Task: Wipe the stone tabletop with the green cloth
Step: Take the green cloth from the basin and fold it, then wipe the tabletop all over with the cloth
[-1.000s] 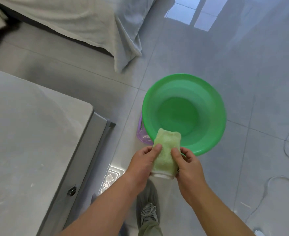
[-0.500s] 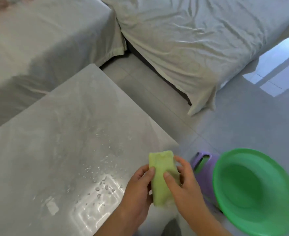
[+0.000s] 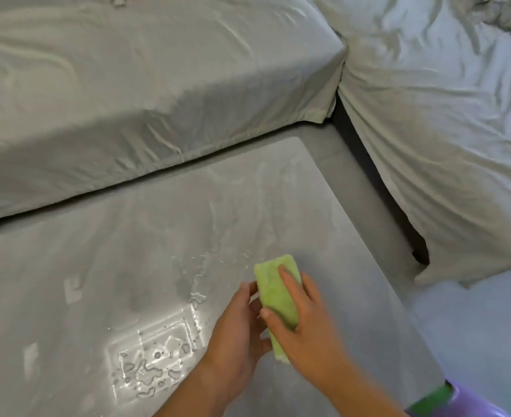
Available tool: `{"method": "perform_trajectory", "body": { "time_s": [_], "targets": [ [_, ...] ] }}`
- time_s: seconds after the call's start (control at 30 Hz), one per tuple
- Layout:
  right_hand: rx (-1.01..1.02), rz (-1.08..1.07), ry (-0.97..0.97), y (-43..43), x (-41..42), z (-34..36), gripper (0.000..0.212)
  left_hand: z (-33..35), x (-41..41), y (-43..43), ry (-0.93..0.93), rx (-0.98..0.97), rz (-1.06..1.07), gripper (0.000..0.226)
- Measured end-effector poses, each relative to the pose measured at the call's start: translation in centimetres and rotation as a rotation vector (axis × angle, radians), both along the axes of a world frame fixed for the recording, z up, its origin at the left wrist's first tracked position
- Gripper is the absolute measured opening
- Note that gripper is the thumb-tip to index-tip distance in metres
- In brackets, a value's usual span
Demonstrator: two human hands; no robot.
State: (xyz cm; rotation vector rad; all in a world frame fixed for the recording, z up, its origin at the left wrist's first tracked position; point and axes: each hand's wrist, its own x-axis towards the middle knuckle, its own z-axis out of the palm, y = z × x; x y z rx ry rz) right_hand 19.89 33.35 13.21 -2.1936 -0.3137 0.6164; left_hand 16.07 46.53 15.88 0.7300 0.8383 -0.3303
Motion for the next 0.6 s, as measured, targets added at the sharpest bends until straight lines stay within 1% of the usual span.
{"method": "perform_trajectory", "body": {
  "time_s": [0.17,0.27,0.4,0.5,0.53,0.6],
  "targets": [
    [-0.034,-0.006,0.018,4.1,3.4,-1.7,0.086,-1.4,3.0,3.9,-0.055,0.004,-0.042,0.051],
    [-0.076,0.022,0.008,5.1,6.5,-2.6,0.083,-2.9,5.8,5.2,-0.081,0.010,-0.050,0.057],
    [-0.194,0.093,-0.042,5.3,12.2,-3.3,0.075,-4.4,10.2,6.0,-0.160,0.119,-0.146,0.064],
    [-0.288,0.104,-0.162,5.8,17.7,-4.3,0.069,-4.7,14.2,6.9,-0.186,0.249,-0.156,0.062],
    [-0.312,0.093,-0.223,6.0,19.8,-4.8,0.066,-4.9,15.5,7.3,-0.170,0.329,-0.150,0.058],
    [-0.389,0.073,-0.320,6.4,23.4,-6.1,0.063,-5.7,17.6,8.4,-0.163,0.581,-0.189,0.046]
  ]
}}
